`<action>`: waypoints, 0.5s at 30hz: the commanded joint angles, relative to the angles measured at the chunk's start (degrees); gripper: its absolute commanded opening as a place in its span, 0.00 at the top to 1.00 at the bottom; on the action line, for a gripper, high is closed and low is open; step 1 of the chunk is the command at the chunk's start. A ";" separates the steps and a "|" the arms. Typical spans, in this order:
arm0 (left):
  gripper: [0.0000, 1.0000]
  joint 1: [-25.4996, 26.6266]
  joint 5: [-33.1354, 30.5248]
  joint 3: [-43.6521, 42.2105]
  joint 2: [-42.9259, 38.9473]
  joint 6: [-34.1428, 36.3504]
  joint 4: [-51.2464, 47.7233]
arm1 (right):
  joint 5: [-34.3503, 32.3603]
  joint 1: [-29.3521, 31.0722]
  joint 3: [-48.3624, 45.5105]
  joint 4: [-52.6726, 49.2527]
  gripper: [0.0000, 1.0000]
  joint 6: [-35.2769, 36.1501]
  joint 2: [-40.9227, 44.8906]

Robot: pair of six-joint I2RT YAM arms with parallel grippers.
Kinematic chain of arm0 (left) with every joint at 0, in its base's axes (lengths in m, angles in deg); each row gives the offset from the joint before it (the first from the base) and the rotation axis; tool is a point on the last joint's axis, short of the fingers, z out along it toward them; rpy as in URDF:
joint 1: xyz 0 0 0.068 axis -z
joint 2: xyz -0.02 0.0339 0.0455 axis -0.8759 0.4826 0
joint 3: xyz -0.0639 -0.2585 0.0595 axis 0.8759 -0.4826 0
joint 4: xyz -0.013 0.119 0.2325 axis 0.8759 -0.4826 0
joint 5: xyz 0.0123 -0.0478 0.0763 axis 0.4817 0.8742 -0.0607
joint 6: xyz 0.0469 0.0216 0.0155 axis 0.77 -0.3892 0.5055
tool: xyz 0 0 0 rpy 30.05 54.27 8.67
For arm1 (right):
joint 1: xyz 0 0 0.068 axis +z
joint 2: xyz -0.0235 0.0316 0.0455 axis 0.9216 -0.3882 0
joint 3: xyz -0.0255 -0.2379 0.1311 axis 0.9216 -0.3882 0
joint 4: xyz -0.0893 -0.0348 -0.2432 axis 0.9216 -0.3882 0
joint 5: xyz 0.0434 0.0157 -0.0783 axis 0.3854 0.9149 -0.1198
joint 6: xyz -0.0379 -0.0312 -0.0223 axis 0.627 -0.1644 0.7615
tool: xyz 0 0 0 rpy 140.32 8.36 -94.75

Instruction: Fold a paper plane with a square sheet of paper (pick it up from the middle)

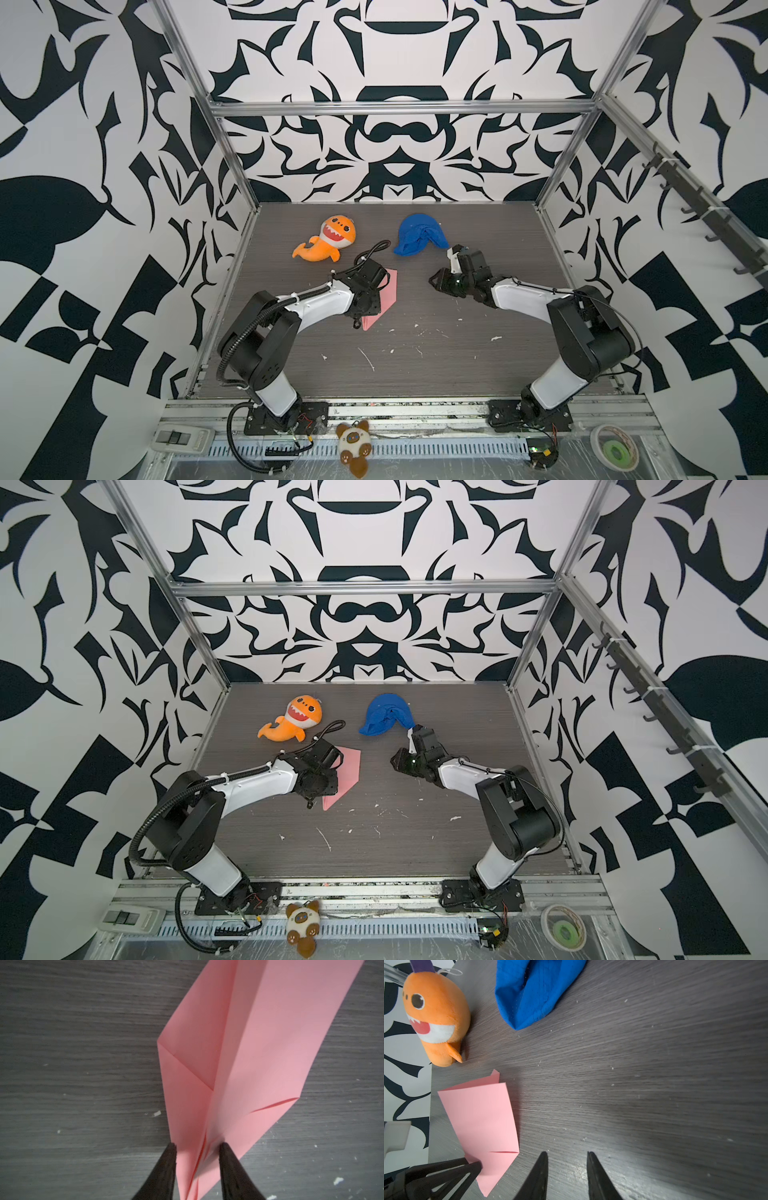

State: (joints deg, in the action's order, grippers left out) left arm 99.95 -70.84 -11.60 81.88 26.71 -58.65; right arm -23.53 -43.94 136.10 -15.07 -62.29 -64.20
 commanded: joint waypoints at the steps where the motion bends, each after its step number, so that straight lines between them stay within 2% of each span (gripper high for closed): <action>1: 0.66 -0.48 -1.60 -1.26 1.49 -0.66 -0.80 | 0.62 0.13 1.96 1.50 0.65 -0.15 -0.08; 8: 0.75 -1.09 -1.44 -2.45 2.73 -1.51 -0.28 | 4.36 0.68 3.31 2.00 0.65 0.55 -1.66; 15: 0.79 -3.77 3.99 -6.11 1.82 -2.11 4.13 | 15.49 2.92 6.67 4.75 0.65 0.82 -6.56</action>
State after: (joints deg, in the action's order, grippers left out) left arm 97.55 -70.01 -14.46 82.73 25.49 -54.80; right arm -14.46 -42.43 139.86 -13.08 -62.25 -70.12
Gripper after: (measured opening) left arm 0.215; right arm 0.350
